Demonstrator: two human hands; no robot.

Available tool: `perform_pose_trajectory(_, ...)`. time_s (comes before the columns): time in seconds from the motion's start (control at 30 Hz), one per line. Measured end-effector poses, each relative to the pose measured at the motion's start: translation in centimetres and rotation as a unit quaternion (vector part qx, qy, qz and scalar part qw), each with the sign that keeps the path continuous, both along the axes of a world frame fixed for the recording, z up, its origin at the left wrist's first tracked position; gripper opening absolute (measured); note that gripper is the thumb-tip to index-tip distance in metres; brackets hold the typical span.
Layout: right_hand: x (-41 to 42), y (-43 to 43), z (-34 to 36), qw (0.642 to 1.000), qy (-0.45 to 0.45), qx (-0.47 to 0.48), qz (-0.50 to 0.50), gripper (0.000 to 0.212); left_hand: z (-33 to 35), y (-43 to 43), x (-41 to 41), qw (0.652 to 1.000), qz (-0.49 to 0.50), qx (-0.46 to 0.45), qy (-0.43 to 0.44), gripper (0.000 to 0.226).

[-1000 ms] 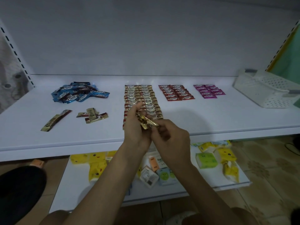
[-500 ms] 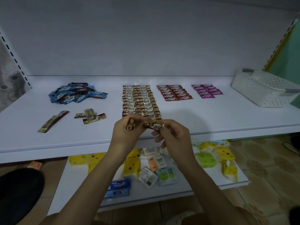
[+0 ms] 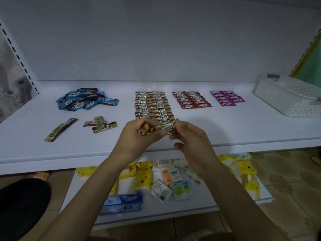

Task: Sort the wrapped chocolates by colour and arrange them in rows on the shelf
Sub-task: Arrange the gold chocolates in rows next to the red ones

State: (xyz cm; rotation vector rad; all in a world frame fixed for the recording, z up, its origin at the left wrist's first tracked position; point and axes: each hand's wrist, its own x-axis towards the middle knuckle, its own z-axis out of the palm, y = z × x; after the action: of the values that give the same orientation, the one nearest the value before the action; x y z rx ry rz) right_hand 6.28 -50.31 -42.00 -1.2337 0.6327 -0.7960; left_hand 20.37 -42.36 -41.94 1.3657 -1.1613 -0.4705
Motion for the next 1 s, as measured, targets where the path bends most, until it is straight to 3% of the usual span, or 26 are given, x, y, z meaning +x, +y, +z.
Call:
perform_pose_trajectory(0.07, 0.6, 0.1, -0.1, 0.998, -0.032, 0.055, 0.028, 0.034, -0.4, 0.0, 0.0, 0.999, -0.005, 0.019, -0.03, 0.013)
perform_pose_trajectory(0.13, 1.0, 0.2, -0.2, 0.998, -0.032, 0.051, 0.026, 0.042, -0.8, 0.1, 0.0, 0.998, -0.018, 0.039, -0.037, 0.012)
perform_pose_trajectory(0.23, 1.2, 0.1, -0.1, 0.996, 0.04, -0.084, -0.019, 0.02, -0.5, 0.7, 0.0, 0.999, -0.03, 0.019, 0.009, 0.02)
perform_pose_trajectory(0.33, 1.4, 0.0, 0.1, 0.967, 0.063, -0.245, -0.032, 0.011, 0.2, 0.7, 0.3, 0.999, -0.018, -0.002, 0.046, 0.018)
perform_pose_trajectory(0.43, 1.7, 0.4, 0.6, 0.977, 0.028, -0.207, -0.039, 0.003, 0.8, 0.4, 0.3, 1.0, -0.005, 0.014, 0.013, 0.01)
perform_pose_trajectory(0.53, 1.5, 0.7, 0.3, 0.984, 0.027, -0.172, -0.041, 0.015, 0.5, 0.1, -0.3, 0.997, 0.028, 0.005, 0.068, 0.008)
perform_pose_trajectory(0.63, 1.1, 0.7, -0.8, 0.969, 0.066, -0.235, -0.031, 0.022, -0.3, -0.1, -0.6, 0.992, 0.061, 0.01, 0.107, 0.011)
perform_pose_trajectory(0.7, 0.8, 0.5, -1.8, 0.936, 0.122, -0.324, -0.055, 0.023, -1.1, -0.4, -0.8, 0.992, 0.075, 0.017, 0.096, 0.011)
perform_pose_trajectory(0.83, 0.2, -0.2, -2.6, 0.802, 0.227, -0.543, -0.102, 0.03, -2.4, -0.6, -0.9, 0.992, 0.103, 0.03, 0.066, 0.01)
perform_pose_trajectory(0.9, 0.0, -0.9, -2.8, 0.751, 0.265, -0.594, -0.112, 0.029, -2.6, -0.7, -1.2, 0.993, 0.105, 0.041, 0.032, 0.017)
perform_pose_trajectory(1.0, 0.1, -1.7, -3.2, 0.718, 0.286, -0.625, -0.11, 0.029, -2.6, -0.4, -1.2, 0.994, 0.095, 0.052, -0.001, 0.018)
